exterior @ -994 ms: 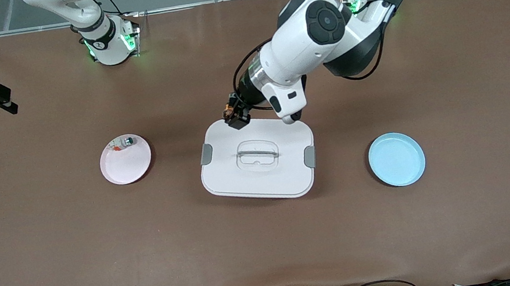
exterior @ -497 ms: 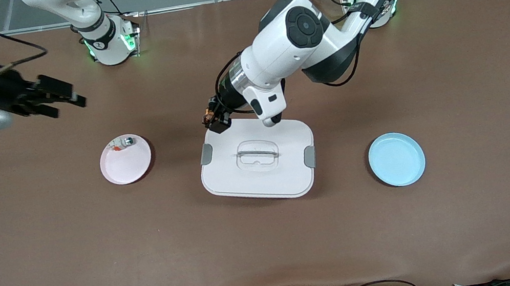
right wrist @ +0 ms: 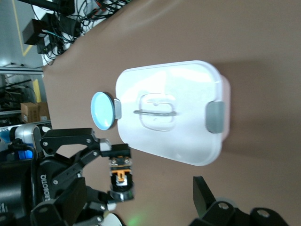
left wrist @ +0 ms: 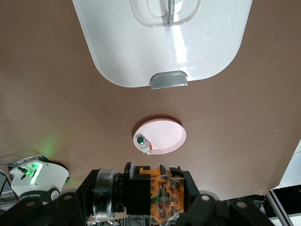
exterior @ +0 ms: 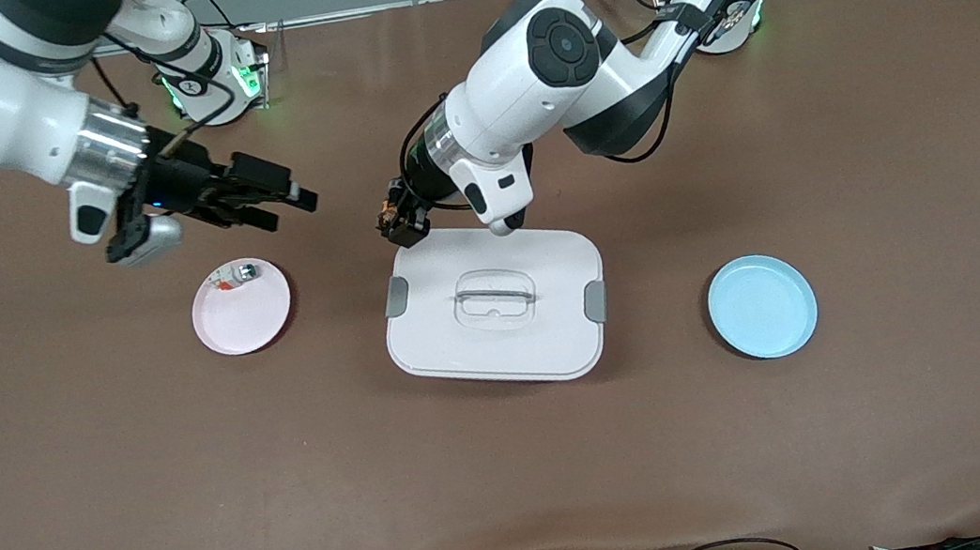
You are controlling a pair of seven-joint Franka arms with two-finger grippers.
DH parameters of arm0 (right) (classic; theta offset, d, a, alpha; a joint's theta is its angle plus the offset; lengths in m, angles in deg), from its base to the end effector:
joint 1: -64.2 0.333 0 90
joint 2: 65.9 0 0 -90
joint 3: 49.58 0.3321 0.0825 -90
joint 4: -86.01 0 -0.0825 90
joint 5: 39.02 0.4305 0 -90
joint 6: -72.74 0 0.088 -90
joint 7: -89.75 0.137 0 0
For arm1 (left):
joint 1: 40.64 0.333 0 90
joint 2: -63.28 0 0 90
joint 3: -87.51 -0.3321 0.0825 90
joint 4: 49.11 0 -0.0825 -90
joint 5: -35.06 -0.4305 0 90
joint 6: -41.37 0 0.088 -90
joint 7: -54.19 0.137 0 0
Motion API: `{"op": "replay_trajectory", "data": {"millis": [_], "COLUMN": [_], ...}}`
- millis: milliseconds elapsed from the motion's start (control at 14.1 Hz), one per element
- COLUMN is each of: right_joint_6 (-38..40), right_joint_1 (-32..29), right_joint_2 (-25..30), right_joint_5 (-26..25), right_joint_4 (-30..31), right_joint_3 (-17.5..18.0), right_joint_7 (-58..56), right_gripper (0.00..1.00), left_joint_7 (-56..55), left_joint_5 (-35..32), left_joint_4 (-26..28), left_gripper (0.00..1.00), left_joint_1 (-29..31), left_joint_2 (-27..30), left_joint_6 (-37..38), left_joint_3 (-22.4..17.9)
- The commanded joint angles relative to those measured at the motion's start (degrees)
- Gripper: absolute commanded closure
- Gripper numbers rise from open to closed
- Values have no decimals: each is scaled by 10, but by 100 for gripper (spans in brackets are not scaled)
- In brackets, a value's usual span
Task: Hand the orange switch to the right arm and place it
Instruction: 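Hold the switch out while the right gripper reaches toward it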
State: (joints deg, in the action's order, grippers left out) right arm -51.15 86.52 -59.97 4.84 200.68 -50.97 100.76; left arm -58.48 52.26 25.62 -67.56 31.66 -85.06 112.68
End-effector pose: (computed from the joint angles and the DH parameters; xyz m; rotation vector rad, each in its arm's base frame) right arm 0.5525 0.2588 0.5196 -2.4015 0.2210 -0.0643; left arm 0.5419 -0.5966 0.4701 2.0985 1.5861 -0.5807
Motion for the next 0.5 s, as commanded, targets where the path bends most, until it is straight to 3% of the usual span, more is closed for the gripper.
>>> {"op": "replay_trajectory", "data": {"millis": [0, 426], "right_joint_6": [-49, -157], "right_joint_1": [32, 83], "right_joint_2": [20, 19], "right_joint_5": [20, 51], "right_joint_4": [37, 90], "right_joint_3": [-7, -7], "right_joint_7": [8, 8], "right_gripper": [0, 0], "left_joint_7": [-11, -11], "left_joint_5": [7, 7], "left_joint_4": [-15, -17], "left_gripper": [100, 100], "left_joint_1": [-12, -13], "left_joint_2": [-5, -6], "left_joint_6": [0, 0], "left_joint_3": [-7, -7]}}
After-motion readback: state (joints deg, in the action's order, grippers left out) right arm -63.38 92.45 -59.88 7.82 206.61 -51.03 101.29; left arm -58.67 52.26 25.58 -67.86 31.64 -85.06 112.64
